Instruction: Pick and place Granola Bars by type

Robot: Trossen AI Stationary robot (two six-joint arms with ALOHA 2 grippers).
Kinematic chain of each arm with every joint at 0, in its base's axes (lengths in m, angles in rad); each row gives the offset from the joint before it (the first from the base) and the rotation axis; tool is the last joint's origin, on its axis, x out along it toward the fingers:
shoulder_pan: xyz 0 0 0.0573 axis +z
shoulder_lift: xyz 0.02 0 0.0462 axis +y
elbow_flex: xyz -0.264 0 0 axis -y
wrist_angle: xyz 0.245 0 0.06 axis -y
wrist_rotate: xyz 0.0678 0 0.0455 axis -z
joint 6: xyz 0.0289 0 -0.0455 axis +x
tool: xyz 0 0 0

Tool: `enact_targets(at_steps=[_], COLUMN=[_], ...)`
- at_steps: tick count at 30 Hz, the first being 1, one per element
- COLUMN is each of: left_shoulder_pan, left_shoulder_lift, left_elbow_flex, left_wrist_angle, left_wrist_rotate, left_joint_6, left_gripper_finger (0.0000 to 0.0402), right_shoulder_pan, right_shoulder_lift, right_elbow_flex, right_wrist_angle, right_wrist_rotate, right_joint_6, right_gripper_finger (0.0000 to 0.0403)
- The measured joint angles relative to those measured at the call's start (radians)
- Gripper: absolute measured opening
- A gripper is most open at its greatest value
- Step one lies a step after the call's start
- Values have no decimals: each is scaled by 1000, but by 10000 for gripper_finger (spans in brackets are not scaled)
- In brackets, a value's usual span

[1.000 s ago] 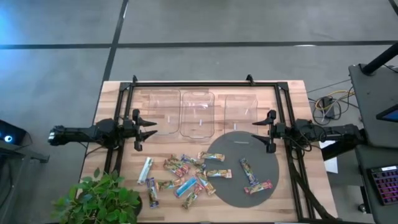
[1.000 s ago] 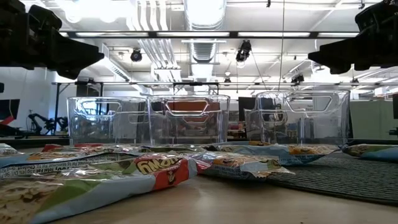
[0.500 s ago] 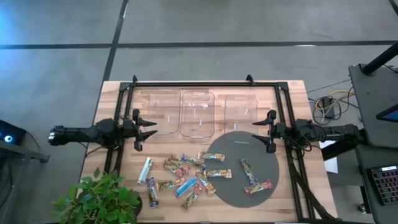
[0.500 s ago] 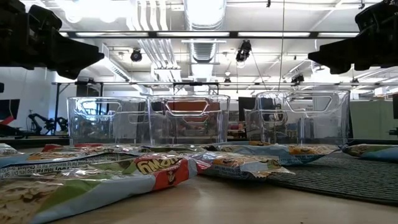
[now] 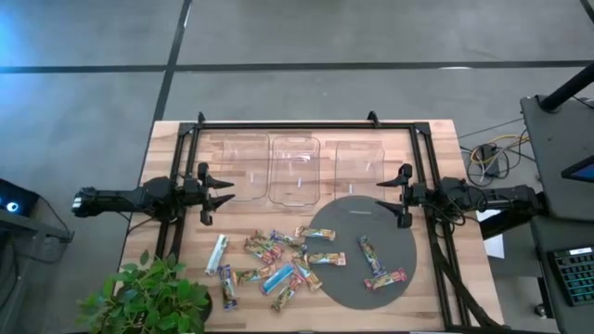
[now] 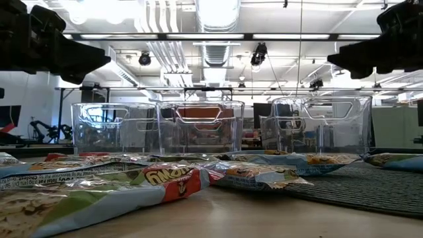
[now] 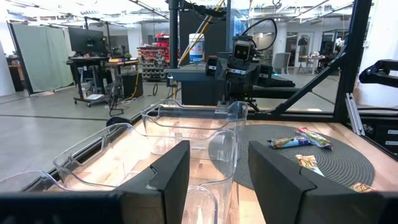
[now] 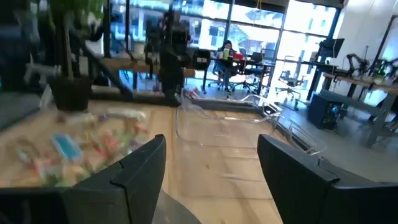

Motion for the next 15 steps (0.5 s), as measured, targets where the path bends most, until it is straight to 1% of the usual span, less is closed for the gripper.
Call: enact_targets(at_steps=[1, 3, 5, 6, 8, 10, 13, 15], left_shoulder_pan=[0, 0, 0, 0, 0, 0, 0, 0], left_shoulder_lift=[0, 0, 0, 0, 0, 0, 1, 3], left_elbow_flex=[0, 0, 0, 0, 0, 0, 0, 0], left_wrist_angle=[0, 0, 0, 0, 0, 0, 0, 0], left_wrist_rotate=[0, 0, 0, 0, 0, 0, 0, 0], left_joint_6=[0, 0, 0, 0, 0, 0, 0, 0], left_gripper_finger=[147, 147, 147, 147, 147, 147, 147, 147], right_shoulder_pan=[0, 0, 0, 0, -1, 0, 0, 0], right_shoulder_lift=[0, -2, 5, 17, 44, 77, 111, 123], right_elbow_flex=[0, 1, 1, 1, 1, 0, 0, 0], right_wrist_angle=[22, 47, 36, 20, -37, -46, 4, 85], right_wrist_rotate=[0, 0, 0, 0, -35, -131, -232, -262], right_joint_6=[89, 321, 551, 628, 714, 752, 771, 809], right_gripper_finger=[244, 244, 244, 244, 244, 245, 245, 244])
